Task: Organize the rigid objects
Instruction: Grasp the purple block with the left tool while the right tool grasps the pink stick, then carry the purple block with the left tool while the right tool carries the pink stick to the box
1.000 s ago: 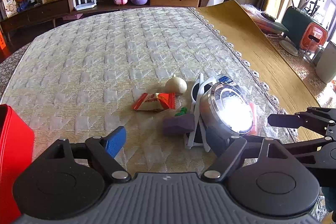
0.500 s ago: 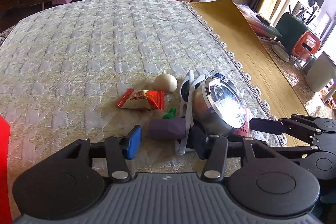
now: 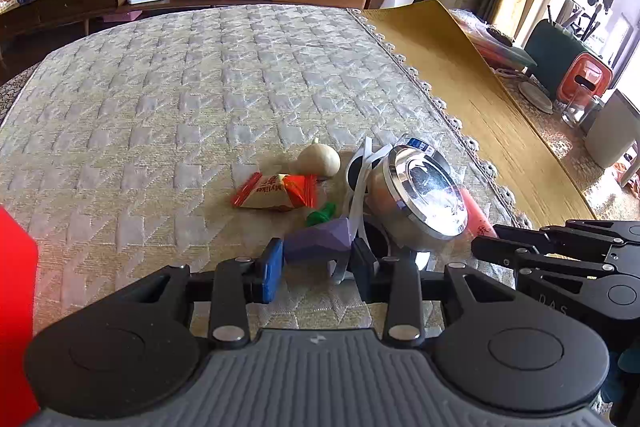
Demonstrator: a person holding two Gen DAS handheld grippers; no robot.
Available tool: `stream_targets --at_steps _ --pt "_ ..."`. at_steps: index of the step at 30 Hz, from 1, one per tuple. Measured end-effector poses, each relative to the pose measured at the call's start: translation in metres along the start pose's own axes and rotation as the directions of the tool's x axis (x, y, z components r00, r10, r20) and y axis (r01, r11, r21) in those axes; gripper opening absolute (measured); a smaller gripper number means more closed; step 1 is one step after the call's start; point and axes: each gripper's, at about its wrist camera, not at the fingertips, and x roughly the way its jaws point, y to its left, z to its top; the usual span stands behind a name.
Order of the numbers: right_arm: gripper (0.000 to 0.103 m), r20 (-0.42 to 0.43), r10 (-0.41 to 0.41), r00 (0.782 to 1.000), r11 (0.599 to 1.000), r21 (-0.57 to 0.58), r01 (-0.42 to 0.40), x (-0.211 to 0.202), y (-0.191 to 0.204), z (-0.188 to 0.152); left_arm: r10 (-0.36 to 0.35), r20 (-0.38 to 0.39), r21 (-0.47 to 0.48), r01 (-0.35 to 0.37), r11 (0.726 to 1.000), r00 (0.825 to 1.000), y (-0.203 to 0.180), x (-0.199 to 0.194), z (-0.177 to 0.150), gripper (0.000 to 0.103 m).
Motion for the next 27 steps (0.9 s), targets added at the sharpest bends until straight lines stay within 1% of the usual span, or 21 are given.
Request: stream_targets --at_steps 5,9,18,27 --pt "0.015 0.007 0.006 1.000 0.999 0.044 -0.006 -0.016 -0.002 -0.006 -0.001 0.007 0.000 0.001 1.000 1.000 0.002 -0.018 -0.007 0.036" --pt "0.015 0.028 0.024 0.999 0.999 0.032 -0.025 -0.036 0.008 -0.007 0.008 0.006 -0.001 -0.008 1.000 1.000 0.003 -0.037 -0.014 0.036" --pt "0.015 0.071 0.098 0.993 0.995 0.002 -0.098 -0.084 0.045 -0.006 0.032 0.038 -0.022 -0.031 0.999 0.999 0.017 -0.089 -0.030 0.036" --pt "0.015 0.094 0.184 0.978 0.982 -0.064 -0.179 -0.113 0.096 -0.004 0.070 0.071 -0.045 -0.067 0.997 0.995 0.041 -0.139 -0.046 0.036"
